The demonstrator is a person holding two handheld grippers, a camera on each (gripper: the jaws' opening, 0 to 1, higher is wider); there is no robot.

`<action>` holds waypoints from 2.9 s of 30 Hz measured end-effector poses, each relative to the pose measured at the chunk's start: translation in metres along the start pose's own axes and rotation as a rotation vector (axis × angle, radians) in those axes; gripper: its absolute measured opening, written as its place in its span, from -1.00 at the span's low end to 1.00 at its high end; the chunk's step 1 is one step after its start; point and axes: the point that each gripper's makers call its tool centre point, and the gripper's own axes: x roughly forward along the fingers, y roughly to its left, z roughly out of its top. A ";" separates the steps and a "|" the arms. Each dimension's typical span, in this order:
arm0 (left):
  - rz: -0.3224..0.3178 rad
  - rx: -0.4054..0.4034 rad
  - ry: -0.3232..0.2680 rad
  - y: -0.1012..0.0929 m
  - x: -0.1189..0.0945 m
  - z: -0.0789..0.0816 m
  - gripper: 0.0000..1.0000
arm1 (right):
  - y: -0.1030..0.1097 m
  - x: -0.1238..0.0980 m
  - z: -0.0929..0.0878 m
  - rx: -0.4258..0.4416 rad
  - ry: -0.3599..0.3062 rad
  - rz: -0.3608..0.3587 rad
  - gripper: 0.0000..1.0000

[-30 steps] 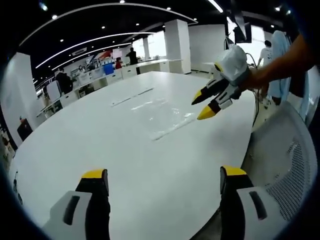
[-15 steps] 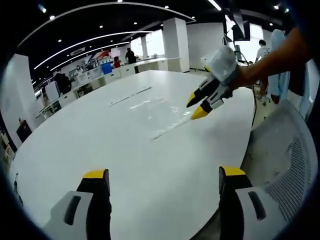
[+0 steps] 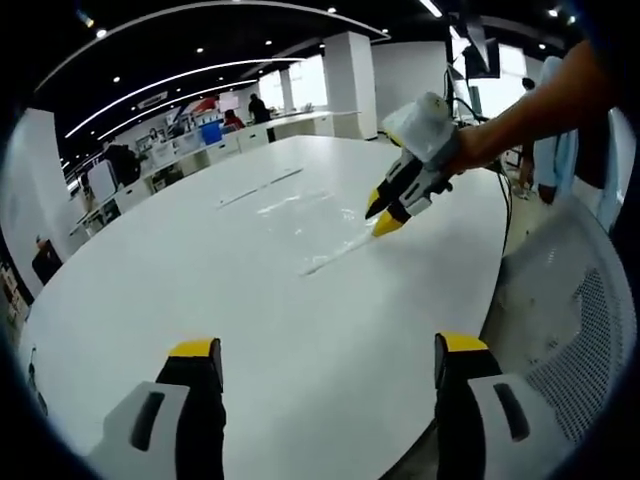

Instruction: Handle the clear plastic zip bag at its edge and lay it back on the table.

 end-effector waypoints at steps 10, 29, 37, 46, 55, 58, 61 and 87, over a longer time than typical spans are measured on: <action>0.006 0.006 0.001 0.001 0.000 0.002 0.71 | 0.003 0.010 -0.006 0.040 0.035 0.034 -0.68; 0.011 0.026 0.013 0.000 -0.001 0.000 0.67 | 0.017 0.011 -0.011 -0.033 0.080 0.177 -0.90; 0.017 0.033 0.013 0.001 -0.004 0.001 0.68 | 0.014 0.013 -0.006 -0.012 0.065 0.158 -0.77; 0.015 0.031 0.023 0.002 0.000 -0.002 0.65 | 0.024 0.012 -0.004 -0.072 0.085 0.179 -1.00; 0.009 0.035 0.020 0.001 0.001 -0.001 0.64 | 0.024 0.011 -0.005 -0.089 0.091 0.192 -1.00; 0.010 0.036 0.022 0.002 0.001 -0.001 0.63 | 0.030 0.007 -0.005 -0.124 0.088 0.203 -1.00; 0.009 0.037 0.023 0.003 0.002 -0.001 0.63 | 0.031 0.004 -0.006 -0.146 0.080 0.216 -1.00; -0.010 0.065 0.028 -0.002 0.005 -0.001 0.61 | 0.060 -0.024 0.009 -0.319 0.042 0.322 -1.00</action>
